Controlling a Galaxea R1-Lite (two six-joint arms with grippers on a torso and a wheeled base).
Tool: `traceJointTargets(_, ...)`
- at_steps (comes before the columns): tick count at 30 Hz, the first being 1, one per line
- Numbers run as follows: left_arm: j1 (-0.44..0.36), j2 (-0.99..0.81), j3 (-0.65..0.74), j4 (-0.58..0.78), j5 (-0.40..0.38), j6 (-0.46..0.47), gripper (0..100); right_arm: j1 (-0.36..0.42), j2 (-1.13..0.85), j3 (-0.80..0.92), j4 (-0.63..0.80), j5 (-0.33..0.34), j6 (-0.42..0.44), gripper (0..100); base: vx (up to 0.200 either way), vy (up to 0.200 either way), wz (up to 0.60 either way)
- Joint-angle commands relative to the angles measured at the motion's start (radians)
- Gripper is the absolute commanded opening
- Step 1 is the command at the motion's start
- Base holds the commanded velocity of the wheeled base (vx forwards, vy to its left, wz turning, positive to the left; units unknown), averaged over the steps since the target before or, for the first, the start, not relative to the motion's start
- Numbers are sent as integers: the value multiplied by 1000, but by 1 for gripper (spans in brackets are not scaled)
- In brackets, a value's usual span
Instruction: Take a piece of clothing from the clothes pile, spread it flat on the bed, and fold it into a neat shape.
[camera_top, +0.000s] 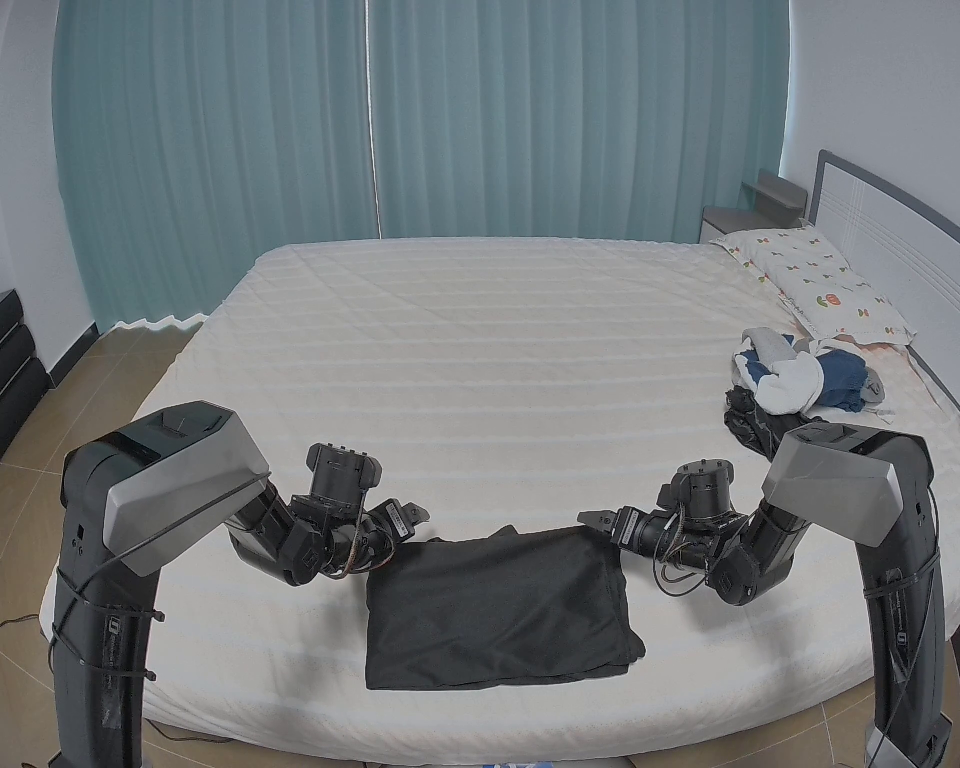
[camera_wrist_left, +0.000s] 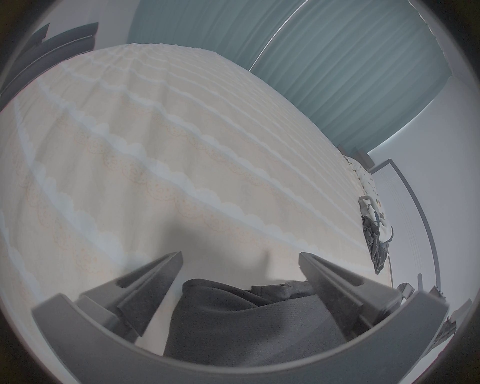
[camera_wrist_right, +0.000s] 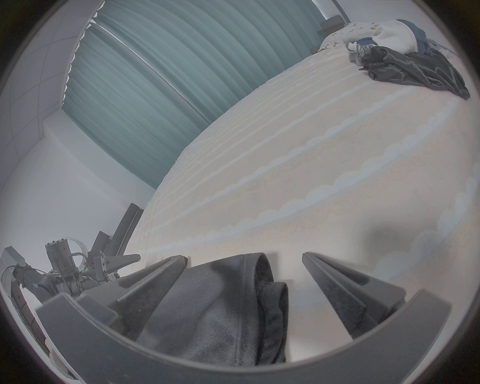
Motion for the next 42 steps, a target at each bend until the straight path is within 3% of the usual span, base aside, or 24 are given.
traceJointTargets(1,2,6,-3,0,12,-1,0,-3,-9,10,0,1,0,100,0,0,0)
traceJointTargets(4,2,20,-10,-2,67,-4,0,2,-4,10,0,3,2,100,0,0,0)
traceJointTargets(17,6,49,-21,-60,141,-7,0,5,19,-5,-12,3,2,100,0,0,0)
traceJointTargets(26,25,40,-14,-65,145,-38,0,4,21,-4,-17,3,3,100,0,0,0)
traceJointTargets(32,25,14,23,-68,109,-50,0,2,16,-5,-17,3,3,100,0,0,0)
traceJointTargets(33,25,12,29,-70,101,-49,100,2,16,-4,-17,3,3,100,0,0,0)
traceJointTargets(39,13,-3,105,-169,-6,-35,100,2,14,-2,-17,1,3,100,0,0,0)
traceJointTargets(42,2,1,124,-212,-20,-7,100,4,14,-2,-17,1,3,100,0,0,0)
